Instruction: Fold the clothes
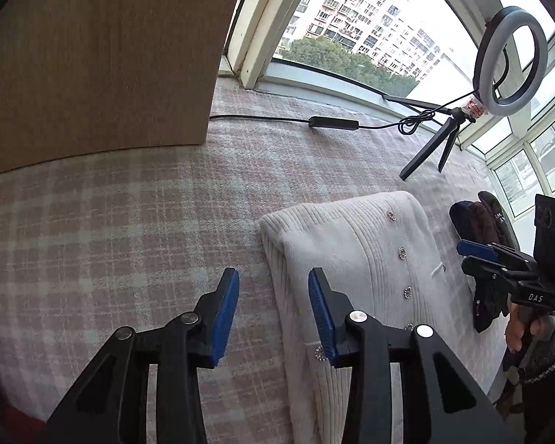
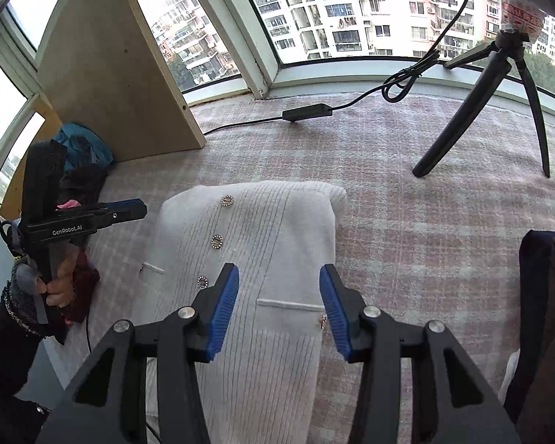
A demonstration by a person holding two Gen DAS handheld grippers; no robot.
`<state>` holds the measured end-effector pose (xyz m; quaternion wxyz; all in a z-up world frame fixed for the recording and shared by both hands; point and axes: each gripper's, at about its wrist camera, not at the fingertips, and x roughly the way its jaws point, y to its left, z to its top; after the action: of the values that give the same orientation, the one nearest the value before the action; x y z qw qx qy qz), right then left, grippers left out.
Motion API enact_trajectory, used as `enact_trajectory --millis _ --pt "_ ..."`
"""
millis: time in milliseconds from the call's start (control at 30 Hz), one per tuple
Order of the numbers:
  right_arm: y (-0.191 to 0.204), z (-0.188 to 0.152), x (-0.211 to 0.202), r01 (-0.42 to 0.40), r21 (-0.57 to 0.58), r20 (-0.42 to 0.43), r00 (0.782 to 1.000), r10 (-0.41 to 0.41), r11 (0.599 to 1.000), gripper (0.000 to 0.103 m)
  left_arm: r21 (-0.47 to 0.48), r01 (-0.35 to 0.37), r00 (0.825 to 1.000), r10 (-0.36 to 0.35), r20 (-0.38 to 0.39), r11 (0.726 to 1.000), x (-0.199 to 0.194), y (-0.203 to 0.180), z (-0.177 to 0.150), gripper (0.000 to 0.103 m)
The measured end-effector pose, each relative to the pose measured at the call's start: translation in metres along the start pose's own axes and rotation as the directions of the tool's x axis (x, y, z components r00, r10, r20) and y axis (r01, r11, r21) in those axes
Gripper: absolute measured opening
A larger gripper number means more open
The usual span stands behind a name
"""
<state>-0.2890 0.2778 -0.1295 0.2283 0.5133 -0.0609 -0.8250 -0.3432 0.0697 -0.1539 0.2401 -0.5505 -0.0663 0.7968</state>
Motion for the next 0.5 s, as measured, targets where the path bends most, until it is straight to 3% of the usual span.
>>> enact_trajectory --millis 133,233,333,433,500 --pt "-0.004 -0.043 -0.011 0.032 0.076 0.016 0.999 -0.033 0.997 0.061 -0.107 0.022 0.999 -0.027 -0.044 0.994 -0.011 0.001 -0.046 0.052" --pt "-0.004 -0.065 -0.008 0.032 0.094 0.032 0.999 -0.035 0.995 0.068 -0.120 0.032 0.997 -0.040 -0.064 0.992 -0.002 -0.012 -0.069 0.052" --pt "-0.002 -0.068 0.007 0.030 0.081 0.003 1.000 -0.030 0.996 0.068 -0.140 0.013 0.996 -0.026 -0.090 0.990 0.015 -0.018 -0.078 0.052" --pt "-0.001 -0.069 0.018 0.111 0.037 -0.002 0.994 -0.111 0.993 0.068 -0.126 -0.028 0.997 0.018 -0.078 0.992 0.025 -0.023 -0.081 0.054" --pt "-0.005 -0.069 0.023 0.098 0.046 -0.019 0.995 -0.097 0.994 0.068 -0.102 -0.046 0.996 0.038 -0.077 0.994 0.026 -0.030 -0.081 0.055"
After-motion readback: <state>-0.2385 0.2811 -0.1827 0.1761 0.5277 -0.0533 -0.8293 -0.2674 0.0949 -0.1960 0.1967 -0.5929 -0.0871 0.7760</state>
